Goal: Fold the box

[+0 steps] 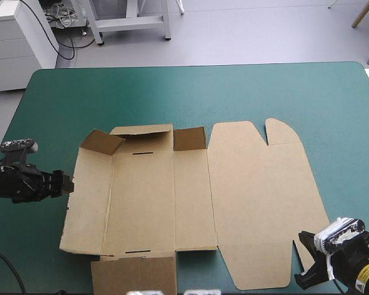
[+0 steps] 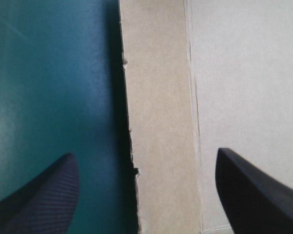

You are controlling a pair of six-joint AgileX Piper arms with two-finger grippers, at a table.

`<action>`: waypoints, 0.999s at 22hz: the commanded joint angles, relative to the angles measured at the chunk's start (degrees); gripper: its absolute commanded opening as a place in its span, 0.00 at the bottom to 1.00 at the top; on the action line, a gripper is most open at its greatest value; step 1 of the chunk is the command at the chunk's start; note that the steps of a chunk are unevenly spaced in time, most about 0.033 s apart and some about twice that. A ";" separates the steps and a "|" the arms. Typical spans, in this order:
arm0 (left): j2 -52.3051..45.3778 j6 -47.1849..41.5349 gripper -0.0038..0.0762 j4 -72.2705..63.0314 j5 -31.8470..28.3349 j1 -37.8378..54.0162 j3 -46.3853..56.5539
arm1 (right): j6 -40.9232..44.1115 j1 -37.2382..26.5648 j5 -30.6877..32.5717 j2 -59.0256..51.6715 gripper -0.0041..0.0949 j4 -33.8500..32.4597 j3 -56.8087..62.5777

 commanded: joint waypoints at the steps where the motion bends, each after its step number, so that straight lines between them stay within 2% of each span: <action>1: -1.48 -1.63 0.73 -1.82 2.89 0.21 -1.81 | -0.31 -0.35 -3.74 0.57 0.02 -0.66 -1.57; 7: -0.68 -1.47 0.73 -1.85 2.81 0.21 -1.25 | -0.31 -0.35 -3.74 0.57 0.02 -0.66 -1.57; 15: 7.59 1.35 0.73 -6.49 2.97 0.21 7.27 | -0.31 -0.35 -3.74 0.57 0.02 -0.66 -1.57; 22: 10.11 3.17 0.73 -11.32 2.97 -2.47 11.96 | -0.31 -0.35 -3.74 0.57 0.02 -0.66 -1.57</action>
